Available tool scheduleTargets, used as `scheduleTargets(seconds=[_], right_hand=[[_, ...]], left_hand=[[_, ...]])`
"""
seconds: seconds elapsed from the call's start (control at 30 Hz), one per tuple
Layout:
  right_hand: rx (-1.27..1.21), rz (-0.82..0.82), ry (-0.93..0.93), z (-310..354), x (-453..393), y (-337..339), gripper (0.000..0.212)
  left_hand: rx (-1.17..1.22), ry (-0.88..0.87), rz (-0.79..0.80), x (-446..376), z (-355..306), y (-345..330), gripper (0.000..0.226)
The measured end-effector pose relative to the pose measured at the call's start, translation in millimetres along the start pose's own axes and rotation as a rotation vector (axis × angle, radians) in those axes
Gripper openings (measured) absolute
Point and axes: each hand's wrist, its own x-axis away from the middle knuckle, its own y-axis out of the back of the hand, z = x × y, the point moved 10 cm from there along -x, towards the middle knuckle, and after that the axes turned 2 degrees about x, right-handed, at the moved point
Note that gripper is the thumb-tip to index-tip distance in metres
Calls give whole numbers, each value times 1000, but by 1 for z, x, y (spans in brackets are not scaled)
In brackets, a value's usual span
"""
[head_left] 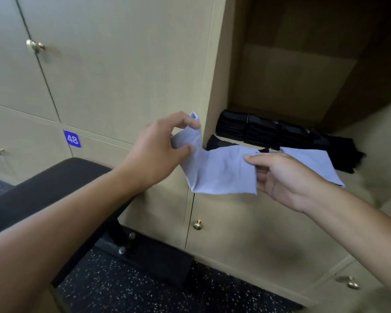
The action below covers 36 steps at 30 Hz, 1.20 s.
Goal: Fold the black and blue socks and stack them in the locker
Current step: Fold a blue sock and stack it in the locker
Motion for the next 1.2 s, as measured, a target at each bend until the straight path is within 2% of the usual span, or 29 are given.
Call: scheduleTargets(seconds=[0.13, 0.37, 0.47, 0.6, 0.7, 0.83, 0.97, 1.1, 1.2], right_hand=[[14, -22, 53, 8, 3, 3, 19], [-20, -97, 57, 7, 2, 14, 17], [-52, -113, 47, 8, 4, 17, 22], [-80, -127, 27, 6, 5, 23, 31], [-95, -60, 0, 5, 6, 21, 40], [8, -90, 52, 5, 2, 33, 16], [57, -128, 83, 8, 1, 46, 24], [39, -188, 138, 24, 5, 65, 26], [-7, -187, 159, 33, 8, 74, 28]], left_hand=[[8, -51, 67, 1, -17, -29, 38], [87, -121, 189, 4, -37, -78, 51], [62, -119, 185, 2, -36, -91, 46], [144, -111, 187, 1, -41, -100, 42], [227, -81, 236, 0, -41, -108, 43], [304, -57, 296, -2, -41, -119, 41], [315, 3, 170, -12, -27, -109, 30], [124, 27, 40, -21, -15, -98, 24], [204, 125, 76, -25, -4, -108, 26]])
